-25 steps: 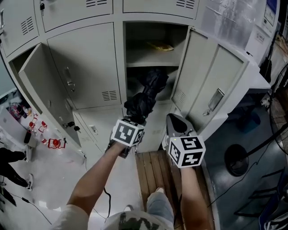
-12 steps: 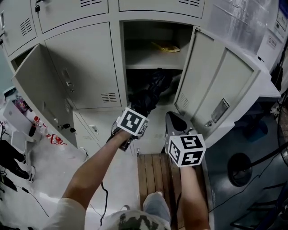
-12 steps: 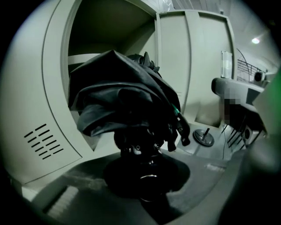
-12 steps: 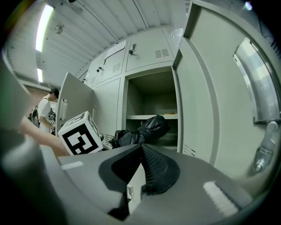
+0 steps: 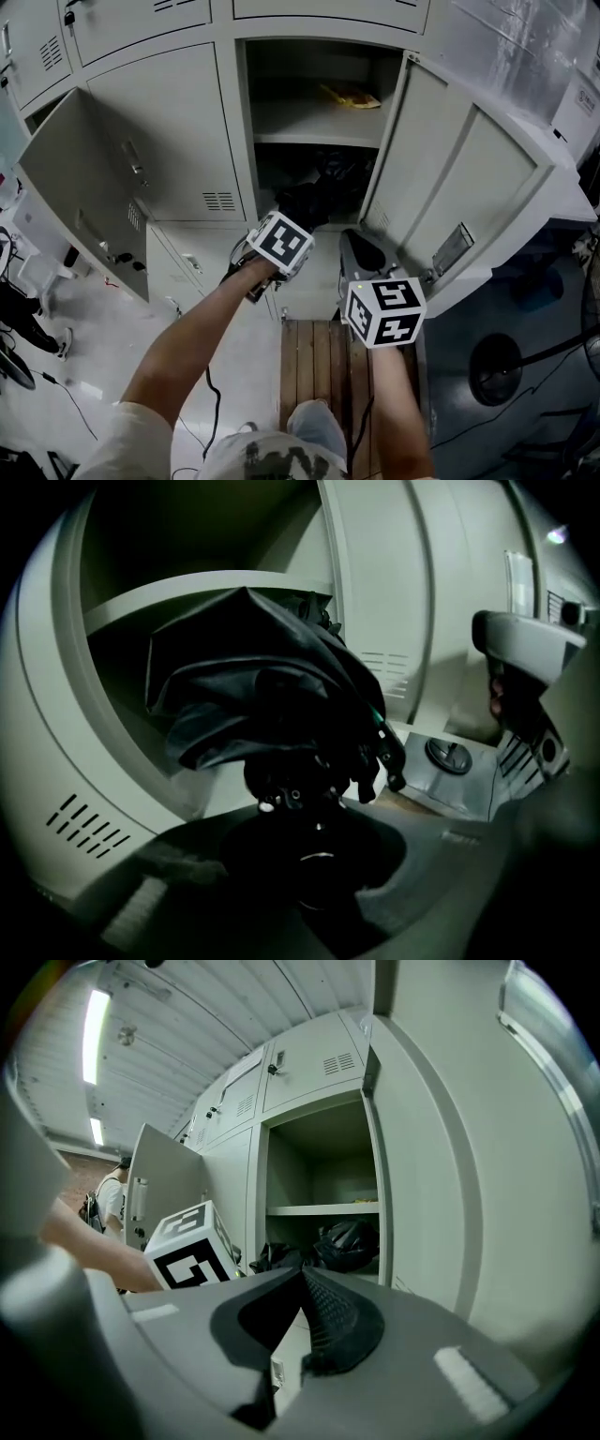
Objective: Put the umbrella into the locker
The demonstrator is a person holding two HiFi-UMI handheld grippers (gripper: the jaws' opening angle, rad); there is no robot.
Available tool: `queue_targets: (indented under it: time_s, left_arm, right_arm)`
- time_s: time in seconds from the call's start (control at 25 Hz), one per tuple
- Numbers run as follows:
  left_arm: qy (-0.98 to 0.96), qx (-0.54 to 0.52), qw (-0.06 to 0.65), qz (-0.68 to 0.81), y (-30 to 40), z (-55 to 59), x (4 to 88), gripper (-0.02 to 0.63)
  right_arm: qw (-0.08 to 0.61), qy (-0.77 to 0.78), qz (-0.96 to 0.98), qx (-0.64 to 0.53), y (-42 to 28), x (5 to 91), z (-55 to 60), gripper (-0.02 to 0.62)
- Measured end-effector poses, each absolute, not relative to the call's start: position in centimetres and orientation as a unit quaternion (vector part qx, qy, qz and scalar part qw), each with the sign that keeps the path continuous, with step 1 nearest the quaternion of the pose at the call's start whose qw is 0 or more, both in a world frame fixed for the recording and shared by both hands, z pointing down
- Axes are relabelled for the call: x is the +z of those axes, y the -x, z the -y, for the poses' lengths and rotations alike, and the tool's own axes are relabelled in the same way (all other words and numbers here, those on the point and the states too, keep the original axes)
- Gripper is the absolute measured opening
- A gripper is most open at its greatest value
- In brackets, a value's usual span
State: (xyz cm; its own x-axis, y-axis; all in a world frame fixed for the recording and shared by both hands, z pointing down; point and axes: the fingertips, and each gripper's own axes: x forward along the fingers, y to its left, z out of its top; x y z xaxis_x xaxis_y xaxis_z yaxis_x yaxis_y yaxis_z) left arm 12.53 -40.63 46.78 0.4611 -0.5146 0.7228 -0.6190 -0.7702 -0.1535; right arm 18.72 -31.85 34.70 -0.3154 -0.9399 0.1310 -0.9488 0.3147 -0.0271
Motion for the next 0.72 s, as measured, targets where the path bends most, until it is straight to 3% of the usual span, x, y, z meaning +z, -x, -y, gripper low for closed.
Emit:
queue_targets:
  time_s: [0.2,0.72]
  left_arm:
    - [-0.836,0.429,0.109,0.324,-13.5,41.3,47.8,0.067]
    - [-0.805,0.469,0.074,0.355,-14.5,49.0,48.8,0.069]
  right_arm:
    - [0.047,-0.571,0.818,0.056,-19.7,34.8,32.7,-0.002]
    - [0.042,-0.578,0.812,0.064,-20.5,36.1,35.5,-0.002]
